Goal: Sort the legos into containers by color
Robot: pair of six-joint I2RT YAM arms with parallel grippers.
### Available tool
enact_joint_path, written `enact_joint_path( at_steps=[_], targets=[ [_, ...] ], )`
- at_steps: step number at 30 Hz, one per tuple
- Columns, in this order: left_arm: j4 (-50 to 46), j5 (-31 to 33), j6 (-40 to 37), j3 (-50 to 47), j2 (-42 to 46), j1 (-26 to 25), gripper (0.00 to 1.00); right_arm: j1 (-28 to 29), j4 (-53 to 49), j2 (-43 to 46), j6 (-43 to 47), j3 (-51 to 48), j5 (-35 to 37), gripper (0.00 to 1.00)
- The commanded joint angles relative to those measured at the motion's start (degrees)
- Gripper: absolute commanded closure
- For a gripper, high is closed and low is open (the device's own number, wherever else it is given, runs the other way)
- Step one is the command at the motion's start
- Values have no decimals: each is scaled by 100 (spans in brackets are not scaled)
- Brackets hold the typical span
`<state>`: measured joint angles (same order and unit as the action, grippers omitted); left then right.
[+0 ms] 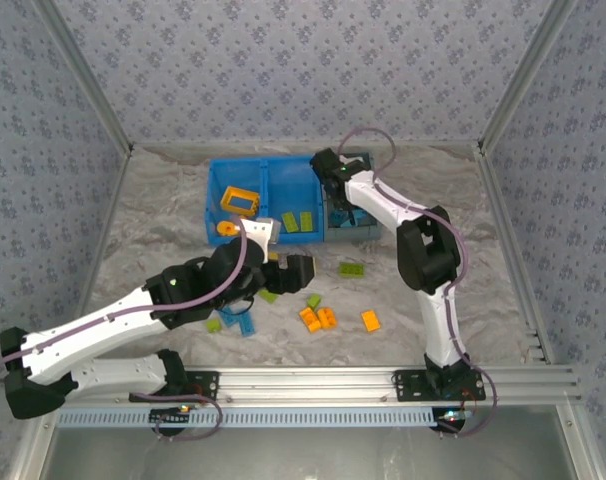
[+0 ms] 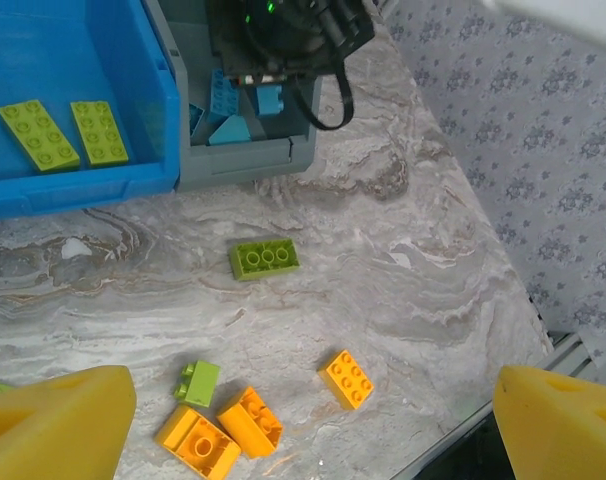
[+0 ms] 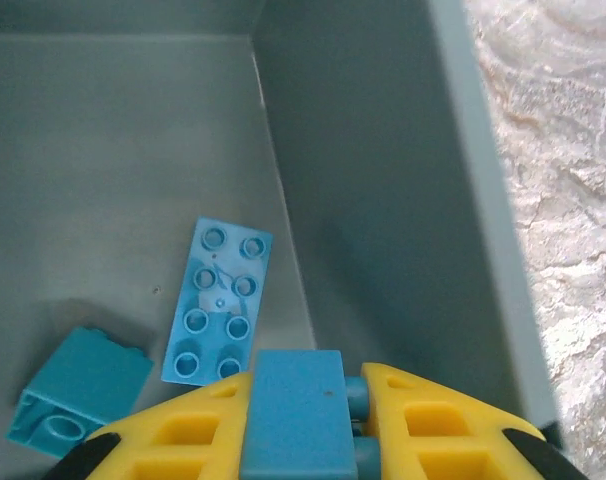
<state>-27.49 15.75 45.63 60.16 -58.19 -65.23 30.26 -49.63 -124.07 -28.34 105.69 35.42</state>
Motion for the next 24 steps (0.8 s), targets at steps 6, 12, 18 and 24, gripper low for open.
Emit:
enact_joint_path(
  at_steps=[6, 12, 18, 24],
  targets=[
    [-234, 165, 113, -145, 202, 43, 8, 45, -460, 13, -435, 206, 235, 56],
    [-542, 407, 239, -142, 271, 44, 8, 144, -357, 441, -442, 280, 132, 48],
    [-1180, 648, 791, -158, 247, 141, 11, 409, -137, 1355, -283, 259, 199, 51],
    [-1330, -161, 1084, -182, -515, 309, 17, 951, 364, 2980, -168, -1018, 244, 51]
  ],
)
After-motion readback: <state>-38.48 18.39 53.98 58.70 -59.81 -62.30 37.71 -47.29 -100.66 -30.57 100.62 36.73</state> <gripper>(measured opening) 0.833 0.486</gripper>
